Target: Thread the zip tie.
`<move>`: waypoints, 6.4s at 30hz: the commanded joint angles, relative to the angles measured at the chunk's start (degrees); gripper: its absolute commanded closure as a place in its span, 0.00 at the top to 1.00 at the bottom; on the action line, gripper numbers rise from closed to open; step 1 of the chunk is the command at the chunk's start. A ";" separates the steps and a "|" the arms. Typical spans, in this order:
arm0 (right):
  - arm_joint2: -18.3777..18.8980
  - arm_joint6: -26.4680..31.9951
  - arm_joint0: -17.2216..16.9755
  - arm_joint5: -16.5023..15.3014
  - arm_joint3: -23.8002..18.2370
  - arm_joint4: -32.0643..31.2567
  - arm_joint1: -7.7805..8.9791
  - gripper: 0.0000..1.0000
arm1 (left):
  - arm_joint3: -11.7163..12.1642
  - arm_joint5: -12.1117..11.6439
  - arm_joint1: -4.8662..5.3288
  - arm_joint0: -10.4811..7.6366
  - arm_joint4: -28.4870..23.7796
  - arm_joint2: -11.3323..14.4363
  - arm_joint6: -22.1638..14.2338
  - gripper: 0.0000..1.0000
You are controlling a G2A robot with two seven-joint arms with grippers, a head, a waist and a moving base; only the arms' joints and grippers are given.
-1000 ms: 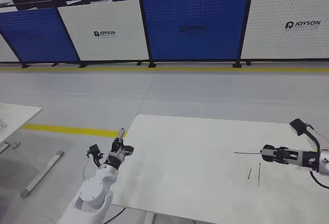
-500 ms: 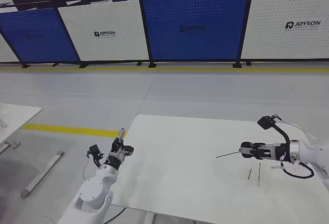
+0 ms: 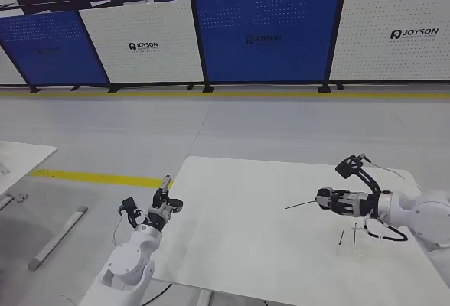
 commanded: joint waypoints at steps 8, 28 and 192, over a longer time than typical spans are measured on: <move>-6.29 -5.38 3.65 0.00 2.83 -6.94 -1.88 0.00 | 0.00 0.00 0.00 0.00 0.00 0.00 0.00 1.00; -10.52 -15.63 3.32 0.00 -5.74 -33.50 -1.59 0.00 | -13.96 19.48 2.84 5.54 -11.80 -0.67 -8.19 1.00; -12.35 -3.07 -0.37 0.00 5.51 34.59 0.35 1.00 | -3.47 -0.56 8.25 -17.52 9.78 46.65 22.92 0.00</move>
